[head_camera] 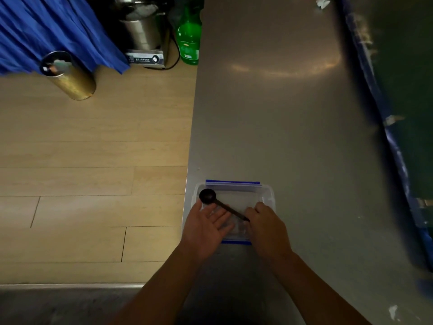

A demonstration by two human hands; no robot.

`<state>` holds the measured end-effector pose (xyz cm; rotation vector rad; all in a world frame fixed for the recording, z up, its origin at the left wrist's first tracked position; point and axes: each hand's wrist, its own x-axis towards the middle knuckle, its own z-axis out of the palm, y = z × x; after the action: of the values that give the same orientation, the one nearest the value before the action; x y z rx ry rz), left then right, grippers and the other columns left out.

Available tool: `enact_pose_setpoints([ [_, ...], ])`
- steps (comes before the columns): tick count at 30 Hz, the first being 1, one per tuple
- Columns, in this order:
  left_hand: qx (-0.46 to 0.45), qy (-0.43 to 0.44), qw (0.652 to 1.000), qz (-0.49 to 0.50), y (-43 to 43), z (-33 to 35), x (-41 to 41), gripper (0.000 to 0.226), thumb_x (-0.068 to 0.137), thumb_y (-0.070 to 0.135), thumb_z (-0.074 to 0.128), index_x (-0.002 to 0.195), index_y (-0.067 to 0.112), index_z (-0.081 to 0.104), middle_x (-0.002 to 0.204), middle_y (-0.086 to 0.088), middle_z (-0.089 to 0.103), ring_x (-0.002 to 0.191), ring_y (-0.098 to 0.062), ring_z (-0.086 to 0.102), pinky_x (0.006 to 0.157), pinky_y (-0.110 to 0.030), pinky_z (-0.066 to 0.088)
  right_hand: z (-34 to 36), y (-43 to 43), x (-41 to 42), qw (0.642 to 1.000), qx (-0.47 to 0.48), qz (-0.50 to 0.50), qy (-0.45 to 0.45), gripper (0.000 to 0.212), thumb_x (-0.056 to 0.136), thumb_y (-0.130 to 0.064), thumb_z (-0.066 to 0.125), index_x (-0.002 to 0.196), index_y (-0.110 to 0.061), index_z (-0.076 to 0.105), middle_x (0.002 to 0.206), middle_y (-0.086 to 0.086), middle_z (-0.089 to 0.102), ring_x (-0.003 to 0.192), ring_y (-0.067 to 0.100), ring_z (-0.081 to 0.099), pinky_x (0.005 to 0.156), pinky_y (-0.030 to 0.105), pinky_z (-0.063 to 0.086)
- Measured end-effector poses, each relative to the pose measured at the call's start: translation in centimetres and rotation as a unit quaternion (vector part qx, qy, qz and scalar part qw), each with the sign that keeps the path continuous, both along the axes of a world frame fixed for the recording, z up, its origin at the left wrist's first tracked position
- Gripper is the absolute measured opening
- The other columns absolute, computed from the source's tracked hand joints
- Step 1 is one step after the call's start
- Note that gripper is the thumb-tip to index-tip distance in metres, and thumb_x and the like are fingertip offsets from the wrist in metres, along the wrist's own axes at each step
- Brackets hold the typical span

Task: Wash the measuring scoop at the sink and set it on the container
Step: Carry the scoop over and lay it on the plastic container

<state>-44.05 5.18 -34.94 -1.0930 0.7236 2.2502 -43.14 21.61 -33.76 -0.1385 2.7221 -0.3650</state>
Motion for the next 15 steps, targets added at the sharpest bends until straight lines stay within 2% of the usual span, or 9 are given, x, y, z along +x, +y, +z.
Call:
enact_pose_setpoints([
  [8,-0.013,-0.005,1.000,-0.007,0.5,0.6,-0.4,0.060,0.097,0.049,0.042,0.138,0.005,0.049,0.135,-0.022,0.060,0.127,-0.037,0.054,0.114,-0.056,0.033,-0.1,0.0,-0.4,1.000,0.011,0.008,-0.010,0.030,0.093,-0.030,0.060,0.121,-0.020,0.057,0.123,0.003,0.055,0.109,0.017,0.056,0.090,0.030,0.053],
  [15,-0.018,-0.014,1.000,-0.002,0.8,1.1,-0.8,0.063,0.098,0.047,0.041,0.142,0.003,0.042,0.138,-0.022,0.057,0.128,-0.036,0.053,0.109,-0.051,0.039,-0.1,-0.4,-0.8,1.000,0.023,-0.008,-0.018,0.029,0.092,-0.030,0.063,0.118,-0.020,0.057,0.119,0.004,0.056,0.104,0.018,0.057,0.085,0.031,0.053],
])
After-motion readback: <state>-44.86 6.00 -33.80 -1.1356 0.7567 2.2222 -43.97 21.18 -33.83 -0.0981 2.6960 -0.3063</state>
